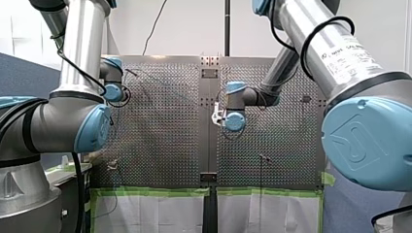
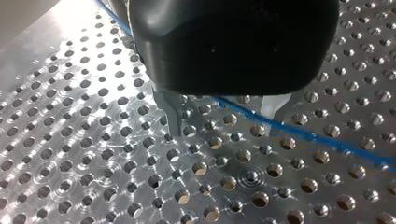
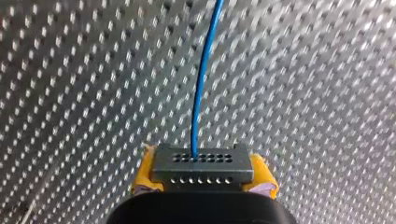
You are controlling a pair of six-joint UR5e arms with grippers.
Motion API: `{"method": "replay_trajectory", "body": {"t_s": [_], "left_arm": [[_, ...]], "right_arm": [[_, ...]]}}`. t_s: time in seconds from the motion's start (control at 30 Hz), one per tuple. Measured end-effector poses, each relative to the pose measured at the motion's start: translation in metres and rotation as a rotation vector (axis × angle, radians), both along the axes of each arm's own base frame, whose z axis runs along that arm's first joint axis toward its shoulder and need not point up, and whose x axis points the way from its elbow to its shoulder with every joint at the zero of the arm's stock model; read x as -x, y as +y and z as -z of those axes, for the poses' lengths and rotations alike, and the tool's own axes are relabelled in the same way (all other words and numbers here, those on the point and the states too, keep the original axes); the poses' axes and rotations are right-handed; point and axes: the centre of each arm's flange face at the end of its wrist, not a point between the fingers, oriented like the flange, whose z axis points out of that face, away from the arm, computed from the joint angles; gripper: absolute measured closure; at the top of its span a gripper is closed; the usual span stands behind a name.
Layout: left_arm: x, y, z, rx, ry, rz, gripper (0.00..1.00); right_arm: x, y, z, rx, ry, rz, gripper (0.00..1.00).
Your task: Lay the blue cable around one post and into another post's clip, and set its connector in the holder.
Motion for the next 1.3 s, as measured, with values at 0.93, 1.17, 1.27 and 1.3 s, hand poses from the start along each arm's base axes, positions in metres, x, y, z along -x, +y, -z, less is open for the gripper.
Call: {"method": "replay_trajectory", "body": {"t_s": [0.93,1.17,1.27,1.3], "left_arm": [[0.0,-0.001,0.0,0.009,-0.002,0.004,0.15],[0.0,-0.001,0.0,0.009,-0.002,0.005,0.15],[0.0,-0.001,0.0,0.009,-0.002,0.005,0.15],[0.0,-0.001,0.0,0.009,-0.002,0.005,0.15]], "right_arm": [[0.123,-0.023,0.084,-0.022,0.008,0.133,1.0],[0.132,-0.003,0.127,-0.064,0.045,0.1,1.0],[0.138,0.006,0.146,-0.086,0.053,0.096,1.0],[0.141,0.009,0.153,-0.095,0.056,0.097,1.0]]}}
